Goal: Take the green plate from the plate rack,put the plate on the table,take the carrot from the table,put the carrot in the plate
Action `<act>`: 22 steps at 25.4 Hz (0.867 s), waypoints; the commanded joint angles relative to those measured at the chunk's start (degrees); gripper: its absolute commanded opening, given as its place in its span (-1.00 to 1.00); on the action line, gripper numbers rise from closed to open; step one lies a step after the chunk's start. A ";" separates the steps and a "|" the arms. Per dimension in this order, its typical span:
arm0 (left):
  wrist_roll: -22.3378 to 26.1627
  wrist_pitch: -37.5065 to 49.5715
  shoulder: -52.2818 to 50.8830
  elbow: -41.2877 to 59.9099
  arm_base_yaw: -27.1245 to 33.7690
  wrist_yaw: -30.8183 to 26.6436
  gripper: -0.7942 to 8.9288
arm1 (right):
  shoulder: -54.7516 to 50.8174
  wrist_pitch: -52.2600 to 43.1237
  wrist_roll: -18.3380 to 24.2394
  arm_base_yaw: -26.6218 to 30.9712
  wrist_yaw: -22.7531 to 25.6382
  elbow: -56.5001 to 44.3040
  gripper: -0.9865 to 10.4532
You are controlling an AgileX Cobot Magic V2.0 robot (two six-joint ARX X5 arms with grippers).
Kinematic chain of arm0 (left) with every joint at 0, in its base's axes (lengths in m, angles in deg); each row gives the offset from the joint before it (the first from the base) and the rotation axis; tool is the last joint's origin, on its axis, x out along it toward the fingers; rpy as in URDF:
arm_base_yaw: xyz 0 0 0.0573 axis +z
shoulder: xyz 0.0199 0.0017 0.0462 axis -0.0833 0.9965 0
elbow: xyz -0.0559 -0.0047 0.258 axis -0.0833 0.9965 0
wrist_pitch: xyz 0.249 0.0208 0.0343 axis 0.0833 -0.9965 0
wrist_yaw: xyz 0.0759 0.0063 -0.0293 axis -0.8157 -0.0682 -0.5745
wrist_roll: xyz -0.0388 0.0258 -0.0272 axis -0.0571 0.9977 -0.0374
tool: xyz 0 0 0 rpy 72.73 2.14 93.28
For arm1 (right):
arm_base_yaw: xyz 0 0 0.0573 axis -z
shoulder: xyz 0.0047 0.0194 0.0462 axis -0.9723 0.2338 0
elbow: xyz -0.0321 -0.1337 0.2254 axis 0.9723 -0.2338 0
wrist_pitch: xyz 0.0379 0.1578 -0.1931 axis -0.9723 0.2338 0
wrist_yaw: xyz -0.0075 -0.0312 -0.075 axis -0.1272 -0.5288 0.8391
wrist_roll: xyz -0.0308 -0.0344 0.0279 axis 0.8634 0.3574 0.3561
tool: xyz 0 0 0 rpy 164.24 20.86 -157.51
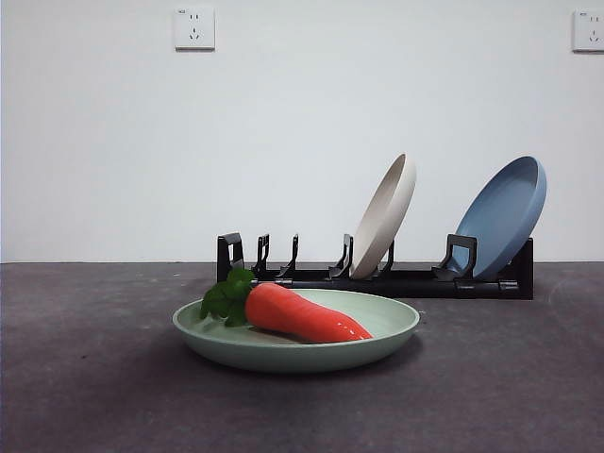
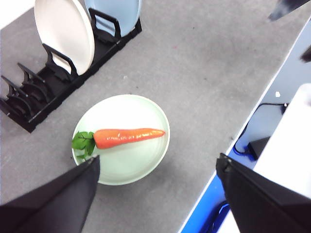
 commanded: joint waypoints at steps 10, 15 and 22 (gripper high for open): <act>-1.18 -1.49 0.00 0.22 -0.20 2.32 -0.85 | -0.09 1.62 -1.84 -0.09 0.13 -0.28 -0.83; -1.16 -1.42 0.00 0.22 -0.20 2.21 -0.84 | -0.09 1.64 -1.77 -0.09 0.17 -0.28 -0.83; -1.16 -1.40 0.00 0.22 -0.20 2.21 -0.84 | -0.09 1.64 -1.77 -0.09 0.17 -0.26 -0.83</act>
